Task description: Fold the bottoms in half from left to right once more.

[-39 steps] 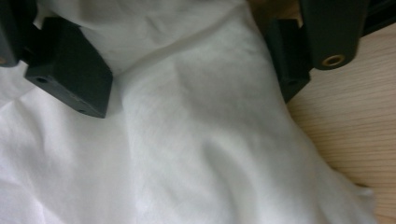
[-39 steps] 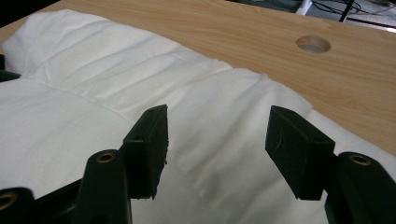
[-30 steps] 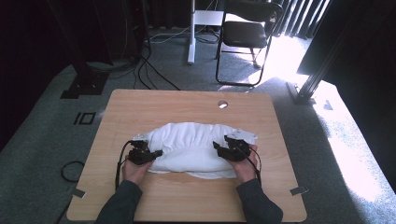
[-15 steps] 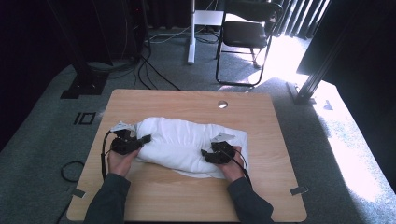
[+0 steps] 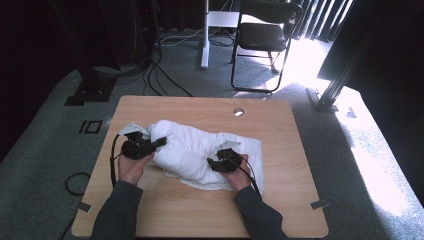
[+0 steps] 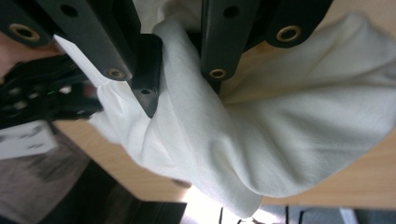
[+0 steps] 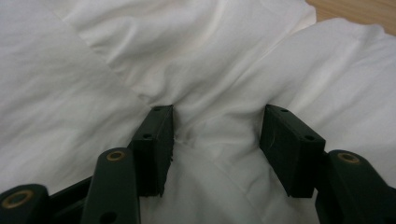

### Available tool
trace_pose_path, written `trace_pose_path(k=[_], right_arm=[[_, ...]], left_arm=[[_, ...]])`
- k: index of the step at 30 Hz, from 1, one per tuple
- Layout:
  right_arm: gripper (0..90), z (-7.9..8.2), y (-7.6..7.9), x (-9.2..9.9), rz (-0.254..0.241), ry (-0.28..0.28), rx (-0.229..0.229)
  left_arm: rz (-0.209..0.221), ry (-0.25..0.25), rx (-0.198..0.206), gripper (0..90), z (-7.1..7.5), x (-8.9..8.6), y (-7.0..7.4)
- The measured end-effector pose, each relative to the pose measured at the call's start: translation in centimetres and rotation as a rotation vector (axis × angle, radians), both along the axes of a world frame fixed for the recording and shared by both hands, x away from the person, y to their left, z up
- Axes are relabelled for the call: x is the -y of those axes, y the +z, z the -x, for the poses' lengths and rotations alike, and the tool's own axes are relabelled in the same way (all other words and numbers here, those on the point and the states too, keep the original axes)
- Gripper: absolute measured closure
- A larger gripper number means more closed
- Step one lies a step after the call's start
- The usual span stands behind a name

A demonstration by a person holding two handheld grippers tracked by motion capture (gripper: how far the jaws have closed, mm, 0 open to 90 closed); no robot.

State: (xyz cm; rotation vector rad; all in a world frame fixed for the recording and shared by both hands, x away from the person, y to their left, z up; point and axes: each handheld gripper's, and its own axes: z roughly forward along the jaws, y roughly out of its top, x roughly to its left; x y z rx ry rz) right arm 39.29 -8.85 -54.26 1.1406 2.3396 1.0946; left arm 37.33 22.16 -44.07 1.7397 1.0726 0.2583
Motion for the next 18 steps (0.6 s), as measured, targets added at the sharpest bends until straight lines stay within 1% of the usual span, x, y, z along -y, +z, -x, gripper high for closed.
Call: trace_pose_path(k=[2, 3, 4, 5, 6, 7, 8, 10, 11, 13, 14, 16, 17, 18], right_arm=[[44.2, 0.0, -0.2, -0.7, -0.006, 0.009, -0.003], [44.2, 0.0, -0.2, -0.7, -0.006, 0.009, -0.003], [44.3, 0.0, -0.3, -1.0, -0.011, 0.012, -0.003], [44.4, 0.1, -0.4, -2.0, -0.025, 0.018, -0.007], [44.4, 0.1, -0.5, -2.5, -0.038, 0.024, -0.007], [44.3, 0.1, -0.6, -3.0, -0.052, 0.031, -0.011], [44.2, 0.1, -0.7, -3.6, -0.062, 0.05, -0.011], [43.3, 0.1, -0.5, -4.1, -0.072, 0.072, -0.017], [41.6, 0.1, -0.2, -4.1, -0.072, 0.074, -0.024], [39.8, 0.5, 0.9, -3.5, -0.081, 0.068, -0.012], [38.7, 0.7, 1.5, -2.8, -0.093, 0.068, 0.005], [38.2, 1.4, 2.8, -0.8, -0.103, 0.053, 0.052], [38.3, 1.6, 3.3, 0.4, -0.107, 0.035, 0.071], [38.5, 1.8, 3.5, 1.6, -0.102, 0.008, 0.083]], left_arm=[[0.003, -0.021, 0.016, 81.7, -0.1, 0.6, 0.6], [0.003, -0.021, 0.016, 81.7, -0.1, 0.6, 0.6], [0.002, -0.046, 0.027, 81.7, -0.2, 1.6, 1.1], [0.001, -0.06, 0.032, 81.7, -0.2, 2.1, 1.3], [-0.004, -0.077, 0.038, 81.8, -0.2, 2.7, 1.4], [-0.02, -0.093, 0.047, 81.8, -0.2, 3.5, 1.3], [-0.038, -0.103, 0.053, 81.7, -0.2, 3.9, 1.3], [-0.066, -0.105, 0.052, 81.7, -0.2, 4.7, 0.9], [-0.071, -0.104, 0.051, 81.7, -0.2, 4.7, 0.8], [-0.061, -0.097, 0.049, 81.7, -0.3, 4.5, 0.7], [-0.062, -0.094, 0.048, 81.7, -0.3, 4.3, 0.8], [-0.07, -0.089, 0.049, 81.6, -0.2, 4.0, 0.9], [-0.072, -0.087, 0.048, 81.6, -0.2, 3.8, 0.9], [-0.07, -0.087, 0.046, 81.6, -0.1, 3.7, 1.0]])
